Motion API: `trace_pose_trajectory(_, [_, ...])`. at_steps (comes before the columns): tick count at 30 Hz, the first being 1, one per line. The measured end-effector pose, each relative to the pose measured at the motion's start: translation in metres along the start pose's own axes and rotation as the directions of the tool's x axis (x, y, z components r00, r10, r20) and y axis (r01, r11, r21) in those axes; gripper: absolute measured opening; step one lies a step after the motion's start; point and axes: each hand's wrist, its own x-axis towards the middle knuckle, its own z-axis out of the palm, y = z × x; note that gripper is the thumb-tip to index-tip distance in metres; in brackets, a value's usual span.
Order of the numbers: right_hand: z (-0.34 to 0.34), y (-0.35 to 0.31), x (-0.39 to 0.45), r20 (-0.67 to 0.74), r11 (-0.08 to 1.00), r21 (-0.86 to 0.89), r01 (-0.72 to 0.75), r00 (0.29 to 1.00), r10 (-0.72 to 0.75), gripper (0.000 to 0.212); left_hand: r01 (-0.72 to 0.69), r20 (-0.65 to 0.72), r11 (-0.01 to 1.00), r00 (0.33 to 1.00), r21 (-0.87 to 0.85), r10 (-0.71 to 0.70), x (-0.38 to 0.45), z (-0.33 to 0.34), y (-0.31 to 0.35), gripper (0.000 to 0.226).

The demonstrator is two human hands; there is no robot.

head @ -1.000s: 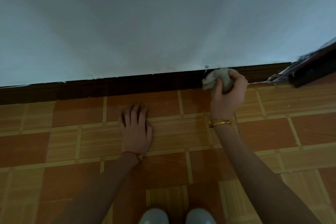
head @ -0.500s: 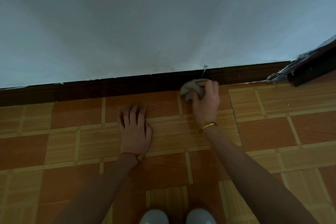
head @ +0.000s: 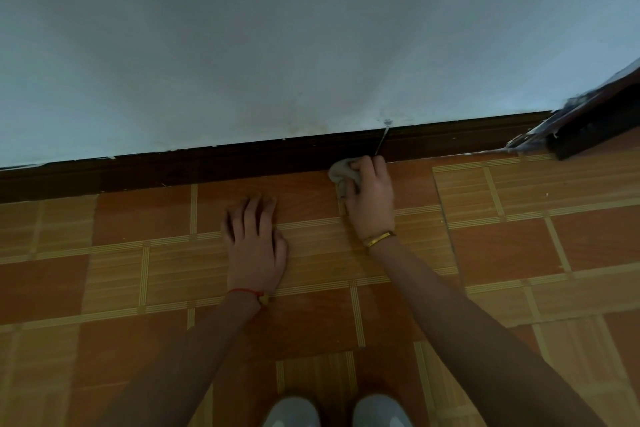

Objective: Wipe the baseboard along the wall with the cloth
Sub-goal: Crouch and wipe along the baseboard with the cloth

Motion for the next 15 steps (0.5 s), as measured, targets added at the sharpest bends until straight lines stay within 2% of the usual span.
trace_pose_trajectory(4, [-0.024,0.032,0.003,-0.023,0.987,-0.163,0.008,1.0,-0.012,0.033,-0.007,-0.004,1.0,1.0,-0.013,0.007,-0.001,0.0,0.0,0.053])
trace_pose_trajectory(10, [-0.062,0.071,0.017,-0.201,0.927,-0.239,-0.29,0.948,0.245,0.035,-0.007,-0.001,1.0,1.0,0.008,0.007,-0.001,0.002,0.0,0.053])
trace_pose_trajectory(12, [-0.058,0.063,0.016,-0.17,0.936,-0.233,-0.262,0.959,0.226,0.035,-0.004,-0.006,1.0,1.0,0.01,0.004,-0.001,0.002,0.0,0.053])
trace_pose_trajectory(15, [-0.042,0.045,0.006,-0.053,0.971,-0.228,-0.071,0.997,0.06,0.029,-0.01,-0.025,1.0,1.0,0.02,0.01,-0.001,0.002,0.001,0.054])
